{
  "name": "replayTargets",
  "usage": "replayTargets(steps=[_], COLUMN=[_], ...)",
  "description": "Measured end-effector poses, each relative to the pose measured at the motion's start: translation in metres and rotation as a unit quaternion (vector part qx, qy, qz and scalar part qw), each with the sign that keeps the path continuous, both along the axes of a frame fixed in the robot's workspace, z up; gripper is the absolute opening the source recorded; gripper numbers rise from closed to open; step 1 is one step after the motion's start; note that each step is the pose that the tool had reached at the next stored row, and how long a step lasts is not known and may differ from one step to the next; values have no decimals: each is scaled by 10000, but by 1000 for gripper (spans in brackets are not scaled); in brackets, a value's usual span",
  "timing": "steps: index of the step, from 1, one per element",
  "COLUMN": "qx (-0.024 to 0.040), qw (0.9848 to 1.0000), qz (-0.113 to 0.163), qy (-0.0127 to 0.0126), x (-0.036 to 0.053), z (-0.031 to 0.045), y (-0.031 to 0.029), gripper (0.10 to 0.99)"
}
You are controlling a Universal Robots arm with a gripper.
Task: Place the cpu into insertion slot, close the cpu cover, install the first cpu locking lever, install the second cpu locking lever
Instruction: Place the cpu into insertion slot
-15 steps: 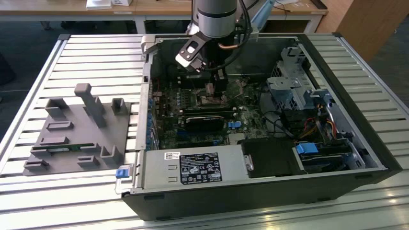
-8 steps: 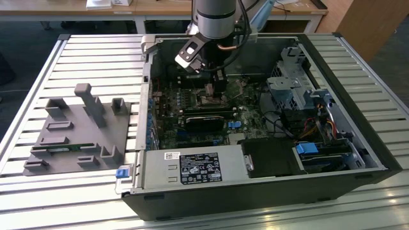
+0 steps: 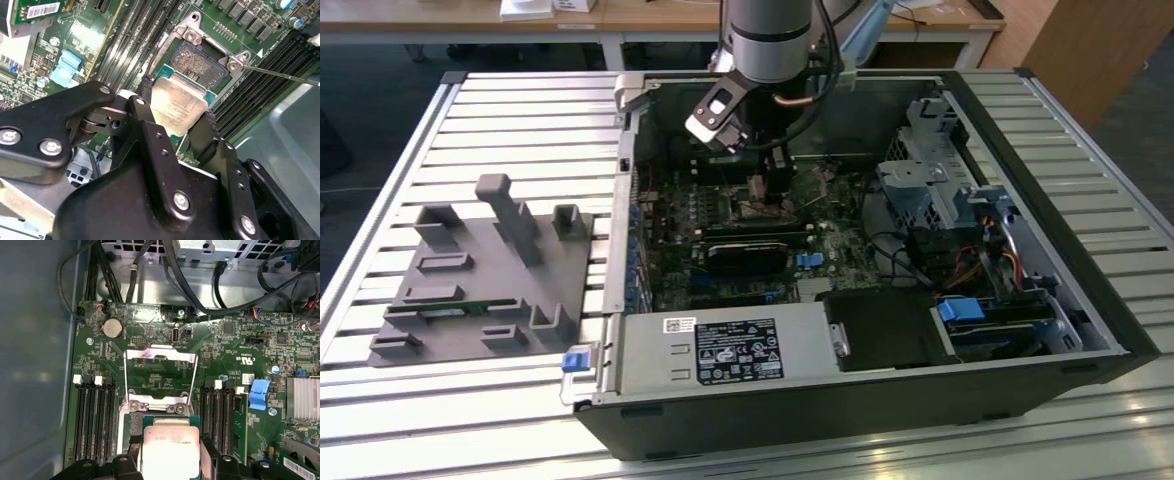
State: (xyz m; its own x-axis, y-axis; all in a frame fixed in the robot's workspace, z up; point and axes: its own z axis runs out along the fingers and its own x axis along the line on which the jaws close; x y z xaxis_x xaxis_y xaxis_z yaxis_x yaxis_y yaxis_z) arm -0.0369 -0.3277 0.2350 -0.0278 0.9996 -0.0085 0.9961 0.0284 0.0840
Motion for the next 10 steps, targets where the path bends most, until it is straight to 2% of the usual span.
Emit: replayTargets(steps=[10], qx=[-1], qw=[10000], qz=[-33], qy=[1], x=[-2], z=[-77], y=[22], gripper=[541])
